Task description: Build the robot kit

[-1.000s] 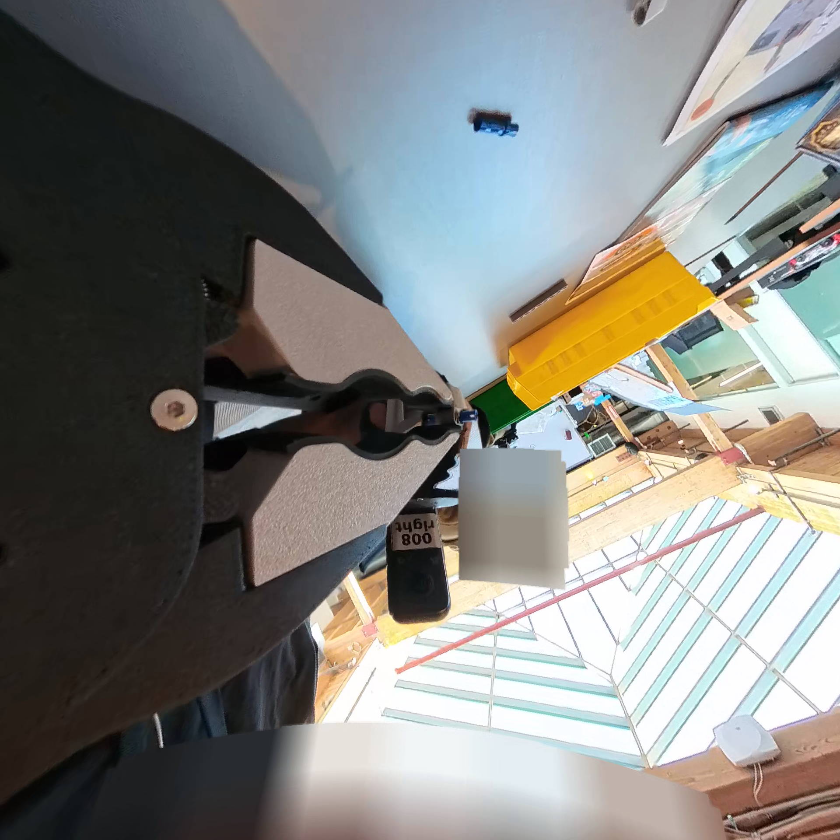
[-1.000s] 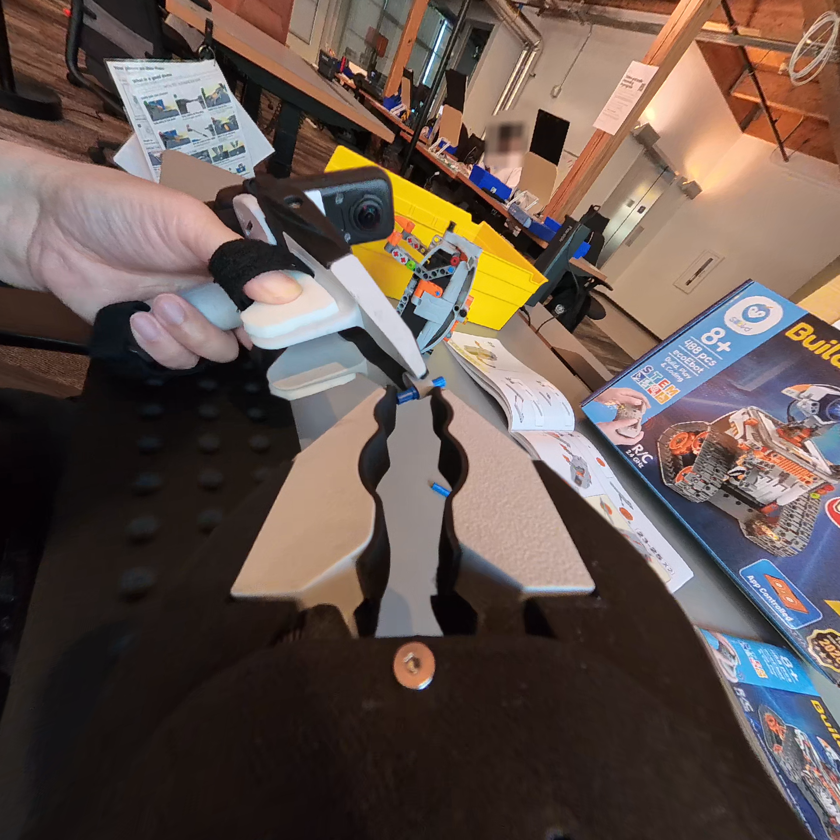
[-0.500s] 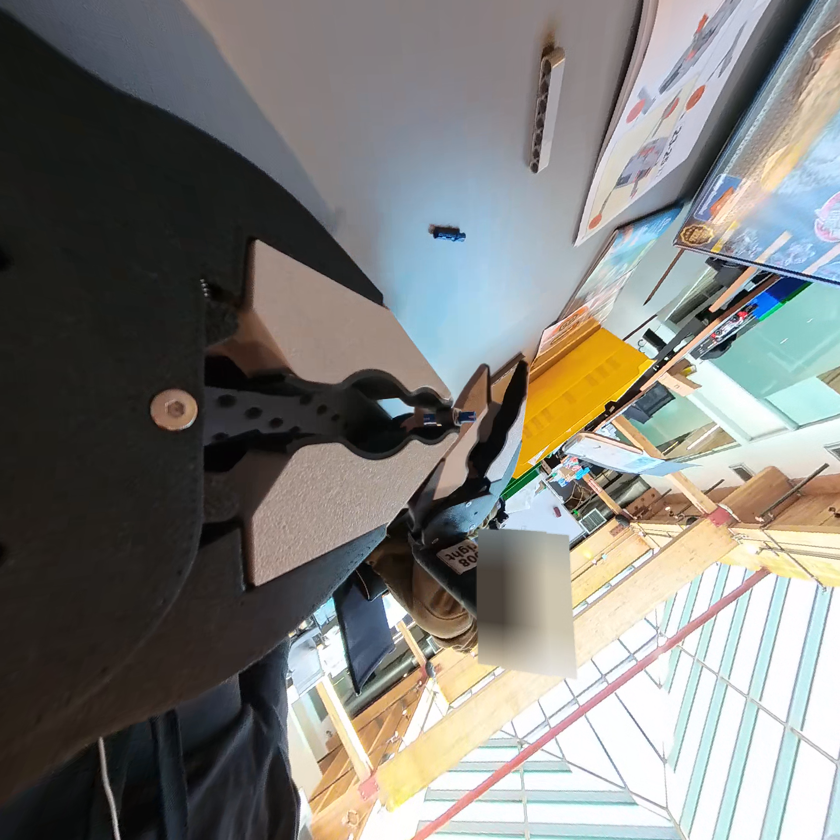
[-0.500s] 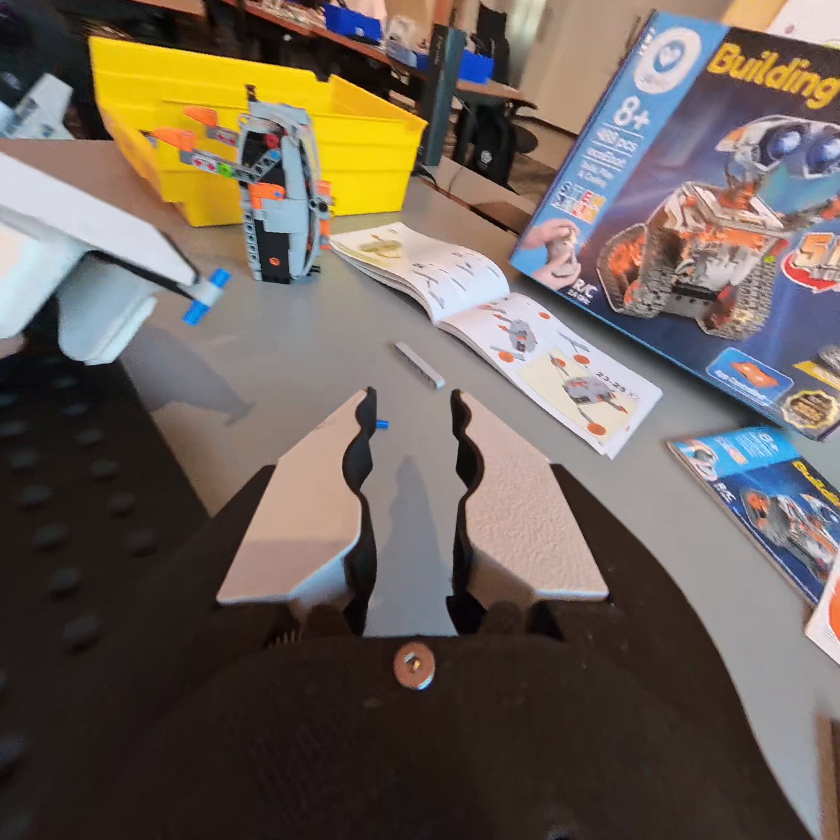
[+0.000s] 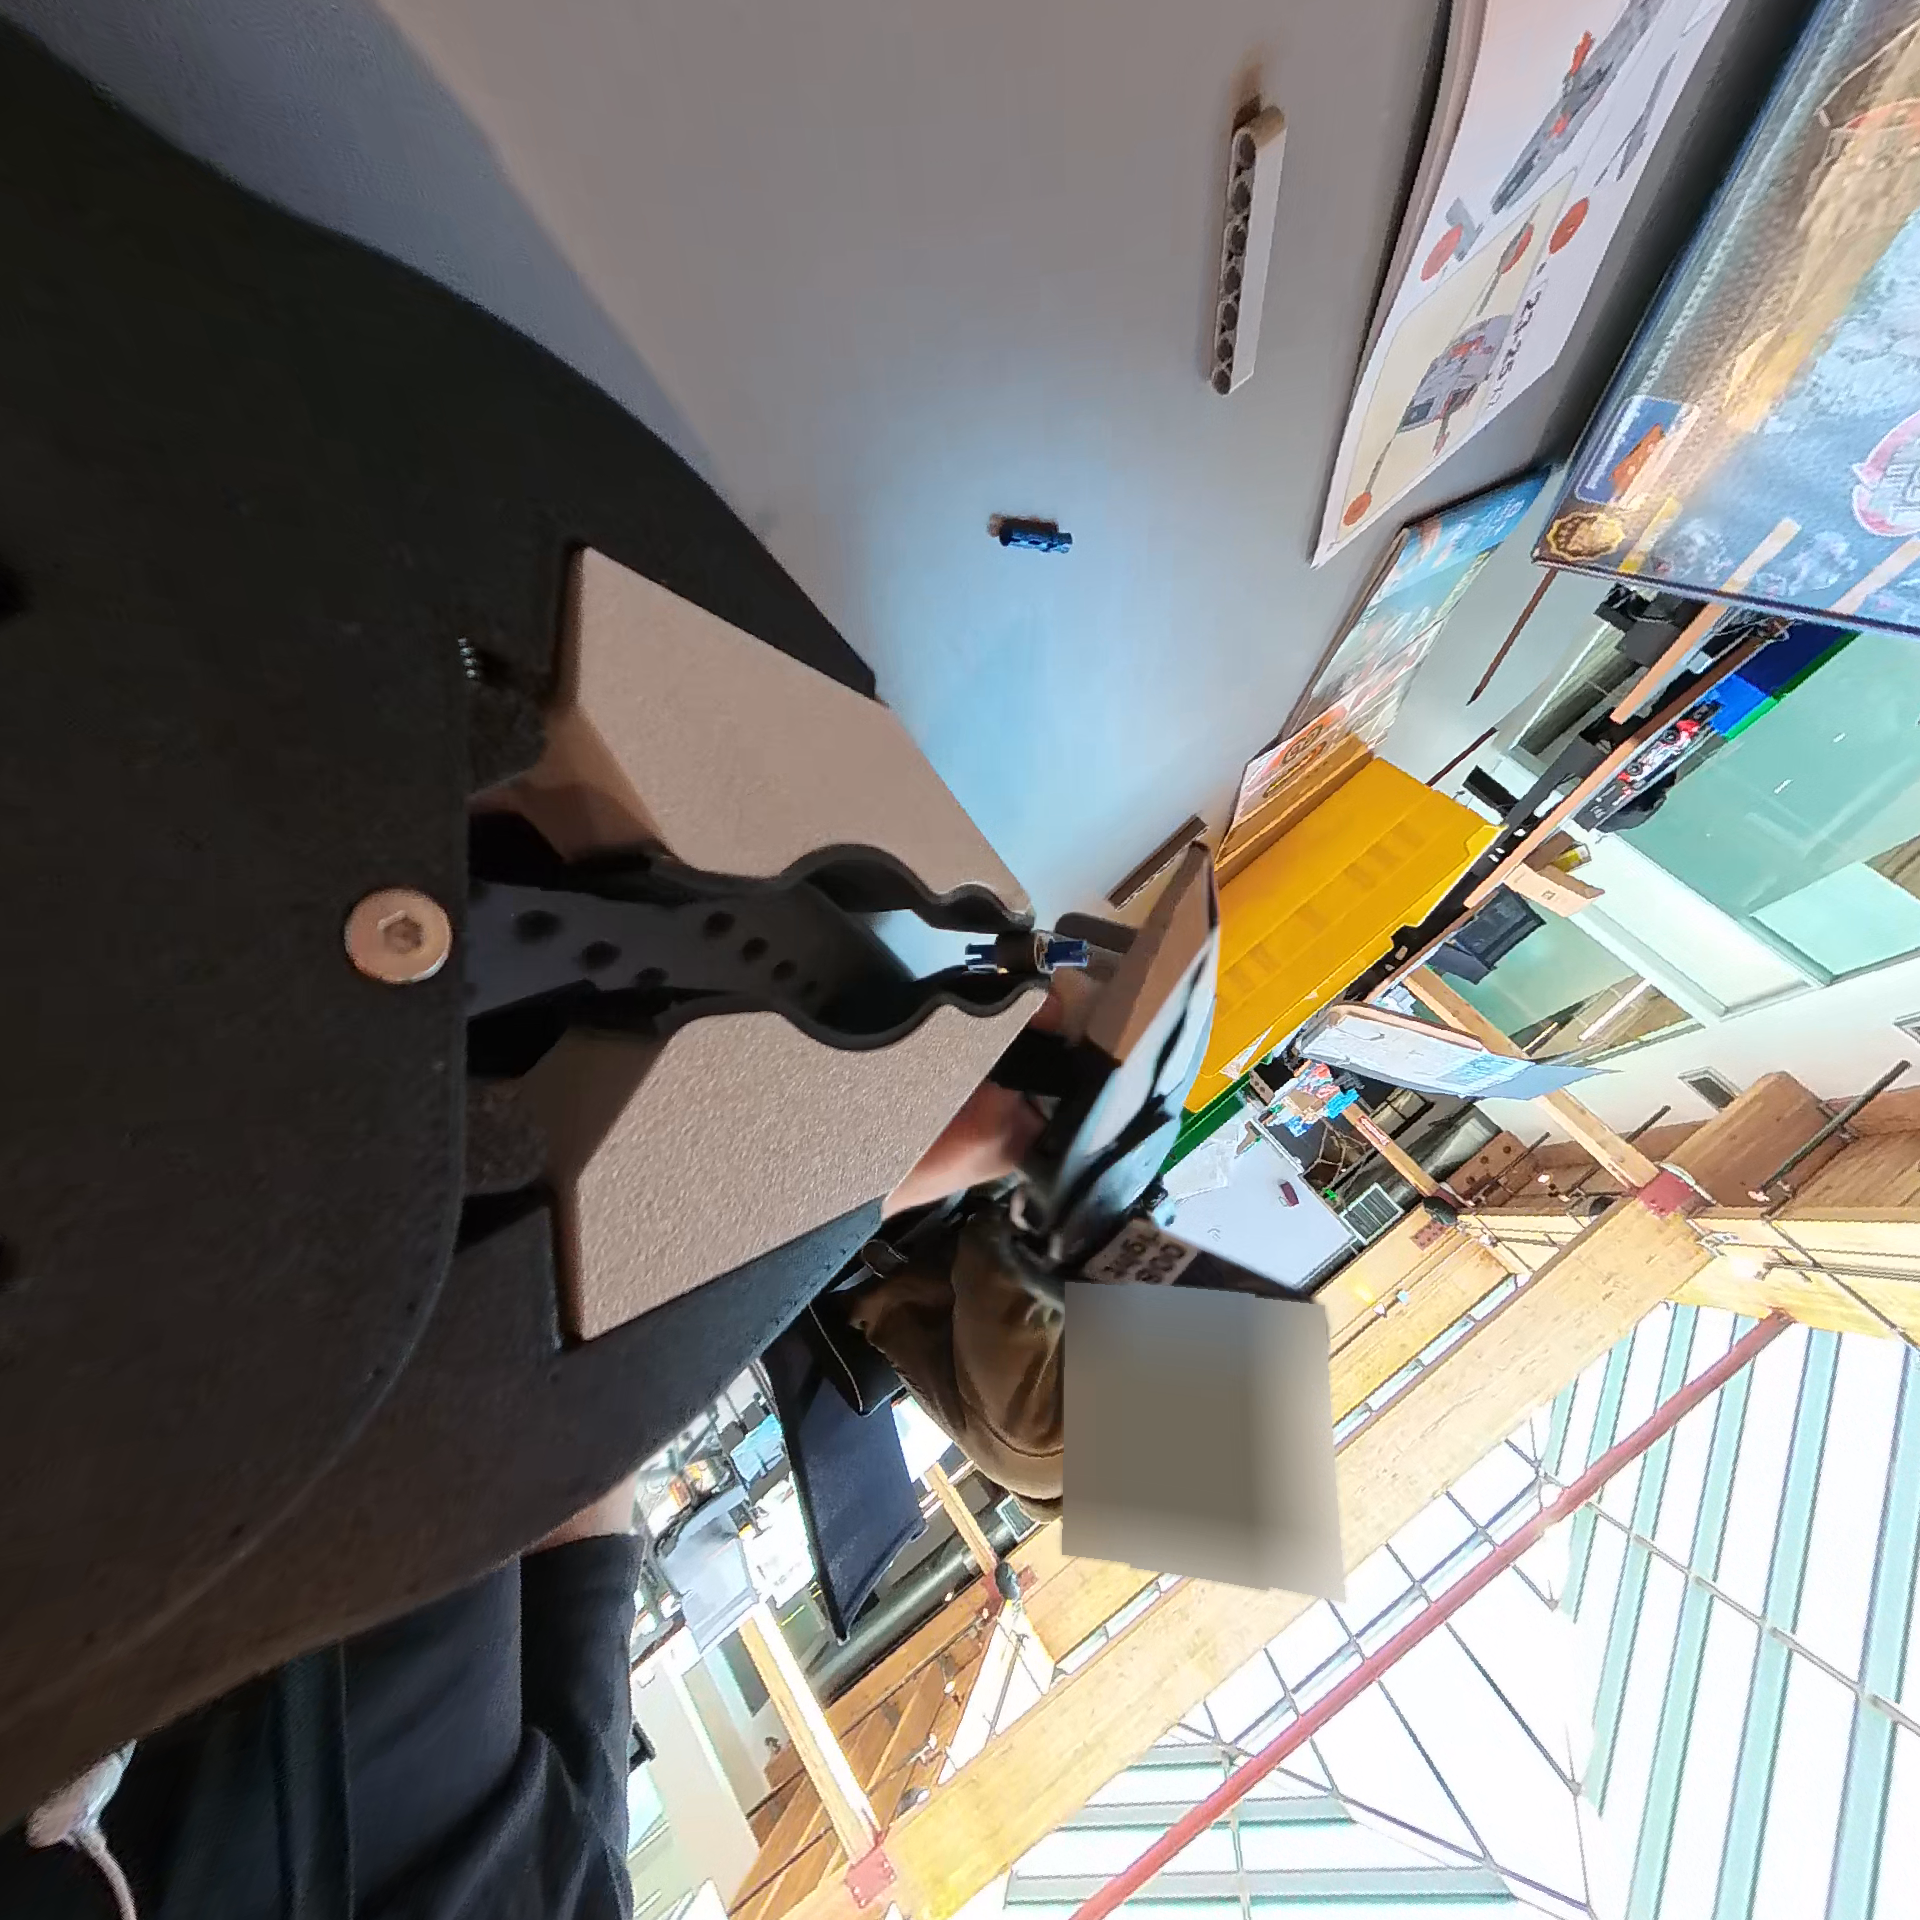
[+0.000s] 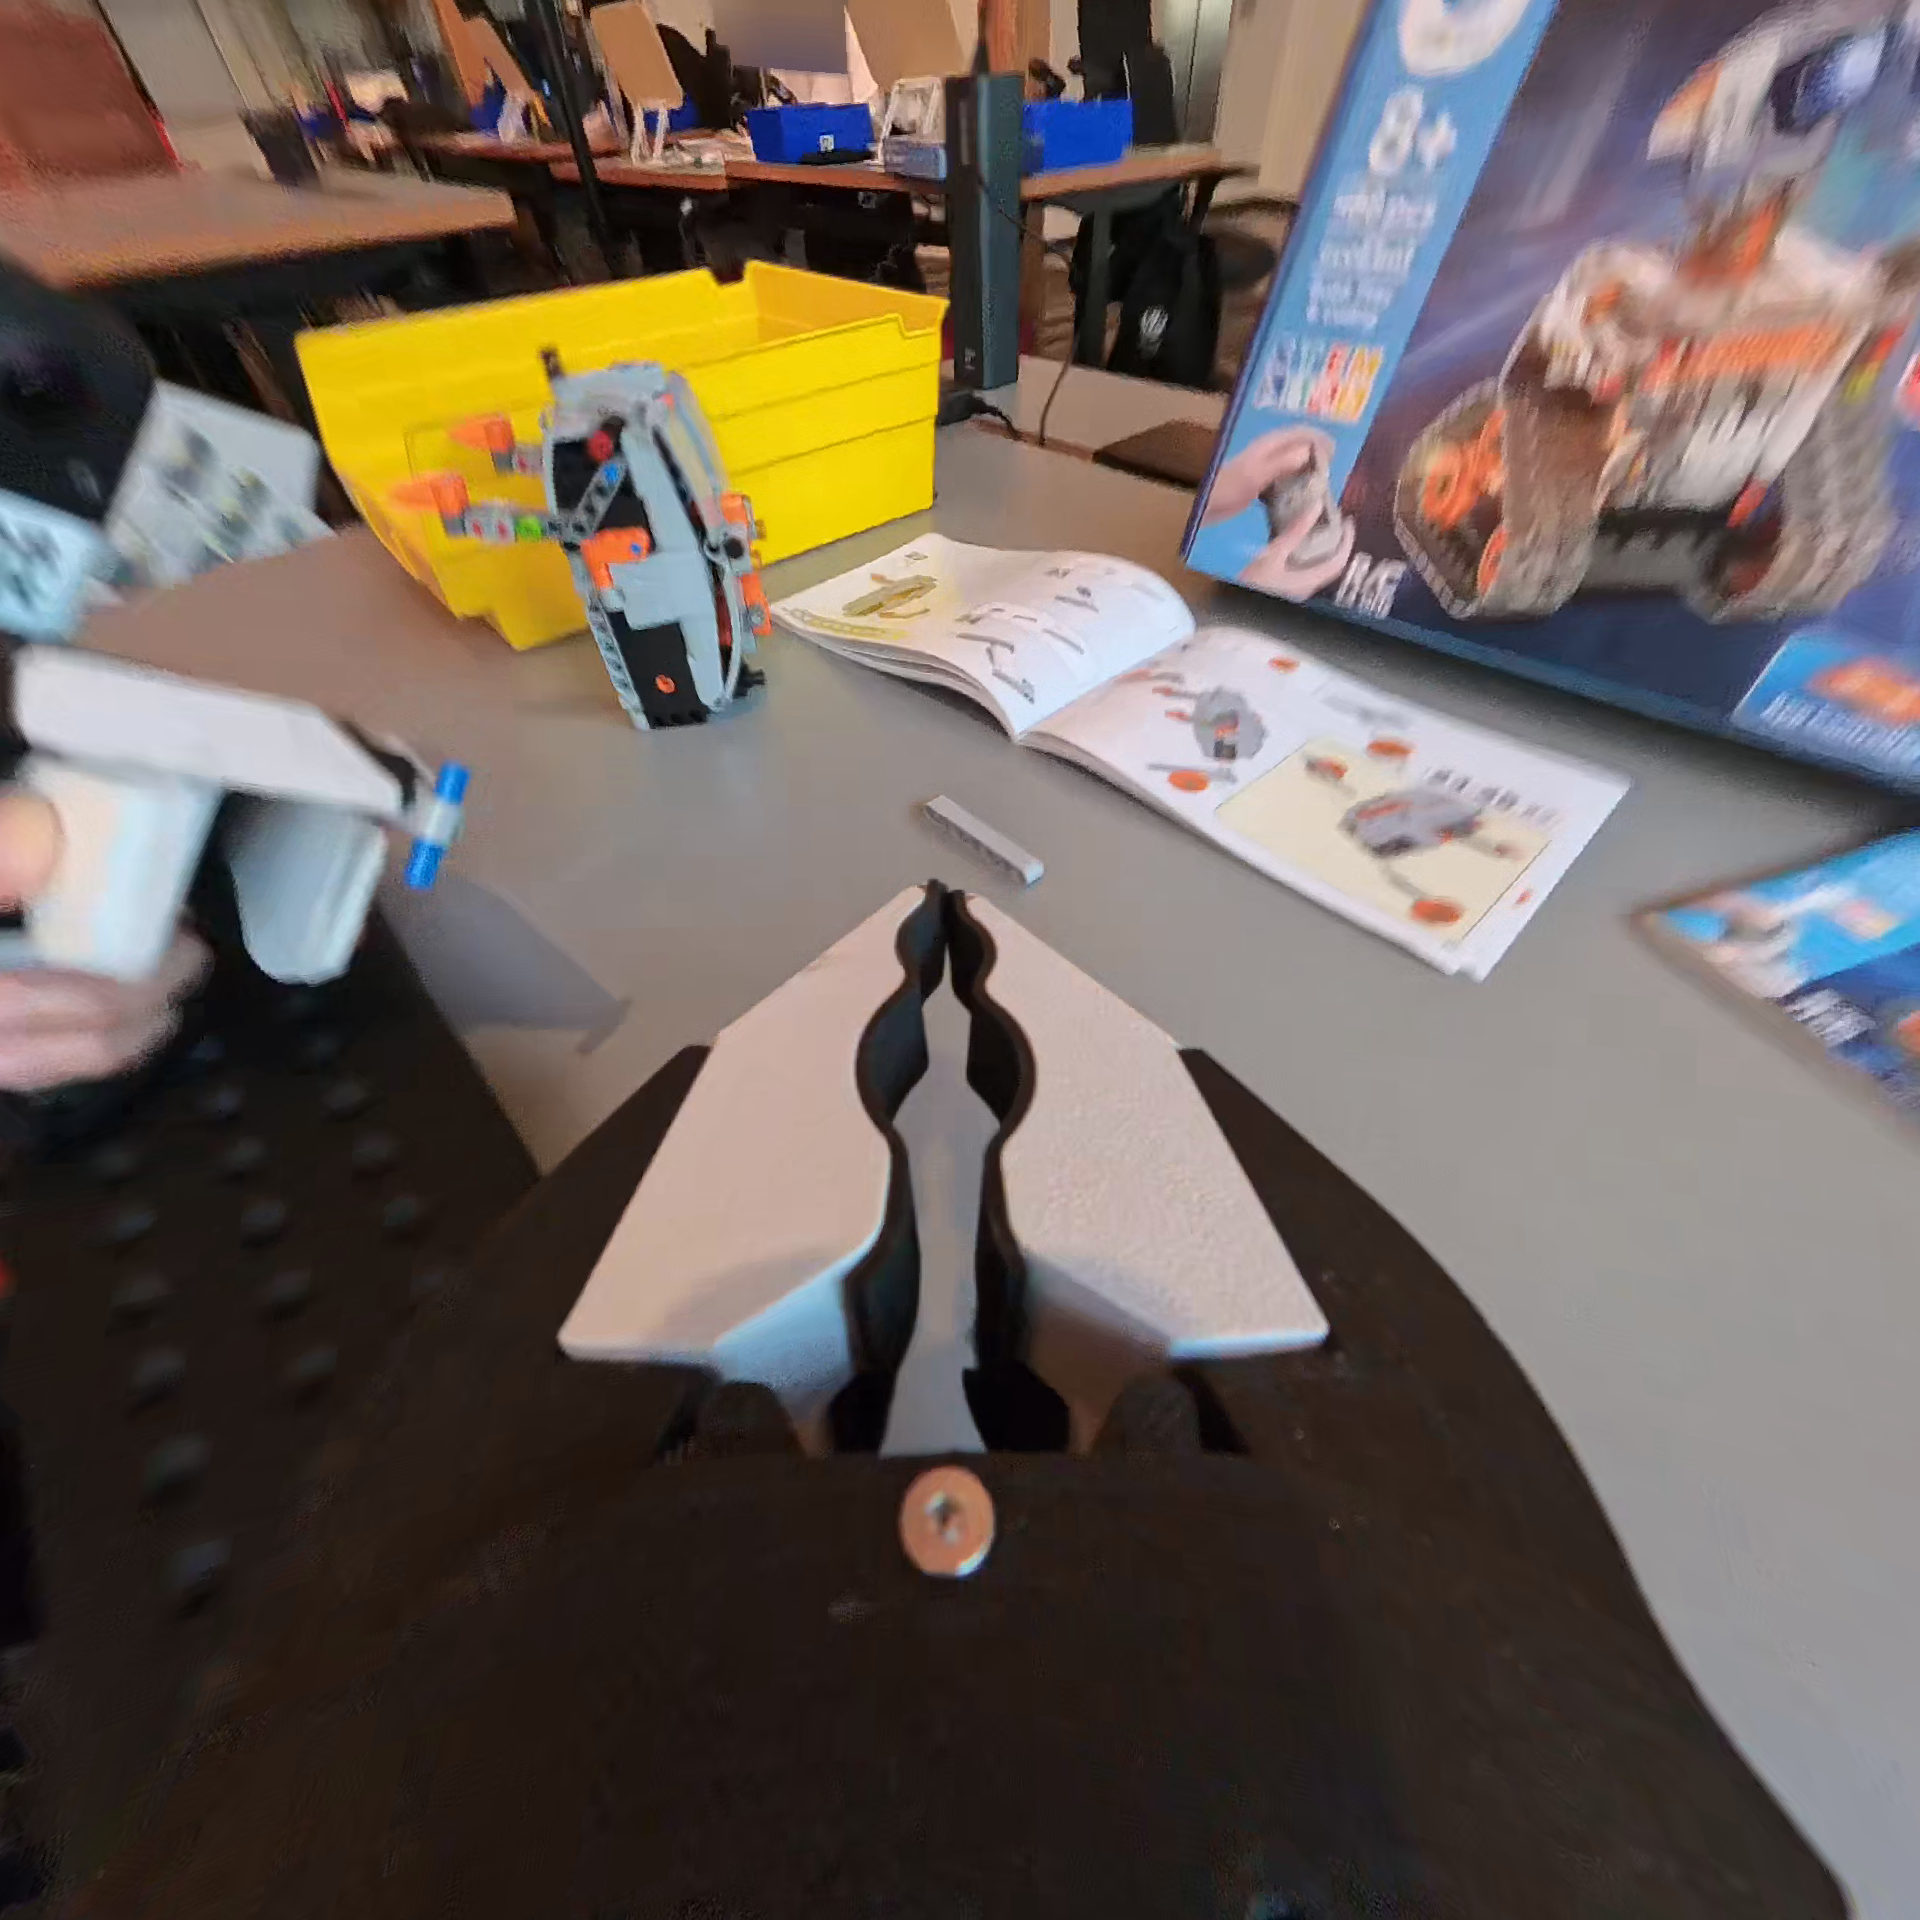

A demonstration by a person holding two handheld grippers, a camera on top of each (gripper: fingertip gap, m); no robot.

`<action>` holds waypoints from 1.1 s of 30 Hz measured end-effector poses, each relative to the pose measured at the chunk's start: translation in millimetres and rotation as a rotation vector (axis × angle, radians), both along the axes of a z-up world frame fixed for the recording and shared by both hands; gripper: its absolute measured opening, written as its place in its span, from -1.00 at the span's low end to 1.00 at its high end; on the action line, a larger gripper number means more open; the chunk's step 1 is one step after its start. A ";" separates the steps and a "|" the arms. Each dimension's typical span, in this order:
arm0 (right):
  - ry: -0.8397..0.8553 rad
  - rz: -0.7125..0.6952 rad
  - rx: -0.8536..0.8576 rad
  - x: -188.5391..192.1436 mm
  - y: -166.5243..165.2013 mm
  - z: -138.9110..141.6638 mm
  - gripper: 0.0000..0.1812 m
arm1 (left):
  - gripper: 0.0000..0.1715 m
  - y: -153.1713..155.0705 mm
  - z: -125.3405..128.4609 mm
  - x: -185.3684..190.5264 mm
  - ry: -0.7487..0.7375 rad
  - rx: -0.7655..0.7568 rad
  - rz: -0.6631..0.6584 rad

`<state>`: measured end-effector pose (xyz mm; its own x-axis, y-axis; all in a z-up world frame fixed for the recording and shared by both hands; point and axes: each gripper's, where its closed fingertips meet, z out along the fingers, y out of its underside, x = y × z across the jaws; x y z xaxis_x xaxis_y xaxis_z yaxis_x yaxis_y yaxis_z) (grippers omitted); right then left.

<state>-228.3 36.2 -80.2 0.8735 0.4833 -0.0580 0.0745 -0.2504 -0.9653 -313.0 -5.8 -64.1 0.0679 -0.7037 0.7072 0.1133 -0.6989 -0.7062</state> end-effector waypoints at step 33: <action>0.051 0.630 -0.049 -54.5 7.1 23.5 -0.93 | -0.94 10.1 -2.3 0.4 -0.017 -0.109 -0.004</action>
<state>-282.9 43.3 -56.7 0.4174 0.8998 -0.1275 0.1763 -0.2178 -0.9599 -312.6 4.2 -66.4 0.0528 -0.6228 0.7806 0.1219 -0.7718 -0.6240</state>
